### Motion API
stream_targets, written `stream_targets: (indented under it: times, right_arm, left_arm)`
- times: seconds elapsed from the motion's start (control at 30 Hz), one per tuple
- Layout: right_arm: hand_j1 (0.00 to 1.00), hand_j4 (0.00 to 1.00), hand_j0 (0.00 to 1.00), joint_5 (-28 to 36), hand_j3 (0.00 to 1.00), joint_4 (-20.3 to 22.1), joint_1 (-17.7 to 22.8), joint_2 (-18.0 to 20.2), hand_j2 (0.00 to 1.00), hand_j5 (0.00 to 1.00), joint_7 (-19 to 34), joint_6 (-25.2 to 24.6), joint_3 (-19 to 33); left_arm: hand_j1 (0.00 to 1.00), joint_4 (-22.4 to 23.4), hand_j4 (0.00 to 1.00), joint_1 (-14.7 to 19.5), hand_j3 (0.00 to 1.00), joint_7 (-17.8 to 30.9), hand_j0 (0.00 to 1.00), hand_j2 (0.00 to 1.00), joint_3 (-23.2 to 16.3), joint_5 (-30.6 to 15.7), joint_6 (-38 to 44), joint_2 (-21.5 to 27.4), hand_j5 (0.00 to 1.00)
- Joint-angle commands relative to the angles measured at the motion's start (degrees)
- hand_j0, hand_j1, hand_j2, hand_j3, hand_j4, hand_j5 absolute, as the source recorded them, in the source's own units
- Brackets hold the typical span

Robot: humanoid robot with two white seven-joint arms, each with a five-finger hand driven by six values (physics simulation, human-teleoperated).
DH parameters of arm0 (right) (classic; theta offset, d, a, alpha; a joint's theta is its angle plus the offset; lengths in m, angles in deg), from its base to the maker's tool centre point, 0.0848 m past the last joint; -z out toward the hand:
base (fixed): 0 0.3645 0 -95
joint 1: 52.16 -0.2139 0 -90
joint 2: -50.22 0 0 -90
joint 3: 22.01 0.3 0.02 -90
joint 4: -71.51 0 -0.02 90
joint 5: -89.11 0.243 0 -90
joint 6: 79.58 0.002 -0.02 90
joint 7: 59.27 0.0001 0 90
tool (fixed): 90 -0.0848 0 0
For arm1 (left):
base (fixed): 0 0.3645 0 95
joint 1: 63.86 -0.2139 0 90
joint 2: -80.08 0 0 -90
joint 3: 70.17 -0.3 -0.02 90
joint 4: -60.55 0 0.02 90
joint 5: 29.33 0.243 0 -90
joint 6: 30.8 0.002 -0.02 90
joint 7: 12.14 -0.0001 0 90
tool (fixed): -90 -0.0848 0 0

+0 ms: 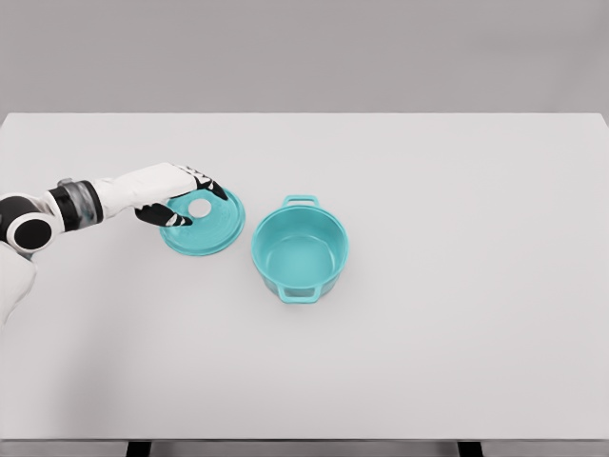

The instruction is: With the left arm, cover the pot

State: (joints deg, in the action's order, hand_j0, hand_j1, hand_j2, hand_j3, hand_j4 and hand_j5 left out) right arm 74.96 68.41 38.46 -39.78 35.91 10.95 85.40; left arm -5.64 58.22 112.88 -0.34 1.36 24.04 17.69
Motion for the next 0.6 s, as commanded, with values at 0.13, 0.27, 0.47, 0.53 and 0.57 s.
stream_targets:
  times: [0.13, 0.27, 0.47, 0.53, 0.57]
  right_arm:
    - [1.00, 1.00, 1.00, 0.0, 1.00, 0.0, 0.1, 0.0, 1.00, 1.00, 0.0, 0.0, 0.0]
    - [1.00, 1.00, 1.00, 0.0, 1.00, -0.1, 0.1, 0.0, 1.00, 1.00, 0.0, 0.0, 0.0]
    - [1.00, 1.00, 1.00, 0.0, 1.00, 0.0, 0.0, 0.0, 1.00, 1.00, 0.0, 0.0, 0.0]
    - [1.00, 1.00, 1.00, 0.0, 1.00, 0.0, 0.1, 0.0, 1.00, 1.00, 0.0, 0.0, 0.0]
    - [1.00, 1.00, 1.00, 0.0, 1.00, 0.0, 0.1, 0.0, 1.00, 1.00, 0.0, 0.0, 0.0]
  left_arm:
    - [0.73, 0.5, 0.73, 0.1, 0.73, 0.0, 0.73, 0.73, 0.0, 0.7, 0.2, -0.7, 0.73]
    - [0.70, 0.9, 0.70, 0.1, 0.70, 0.0, 0.70, 0.70, 0.0, 0.8, 0.2, -0.8, 0.70]
    - [0.67, 1.1, 0.67, 0.1, 0.67, 0.0, 0.67, 0.67, 0.0, 0.8, 0.2, -0.8, 0.67]
    - [0.67, 1.4, 0.67, 0.1, 0.67, 0.0, 0.67, 0.67, 0.0, 0.8, 0.2, -0.8, 0.67]
    - [0.67, 1.4, 0.67, 0.1, 0.67, 0.0, 0.67, 0.67, 0.0, 0.8, 0.2, -0.8, 0.67]
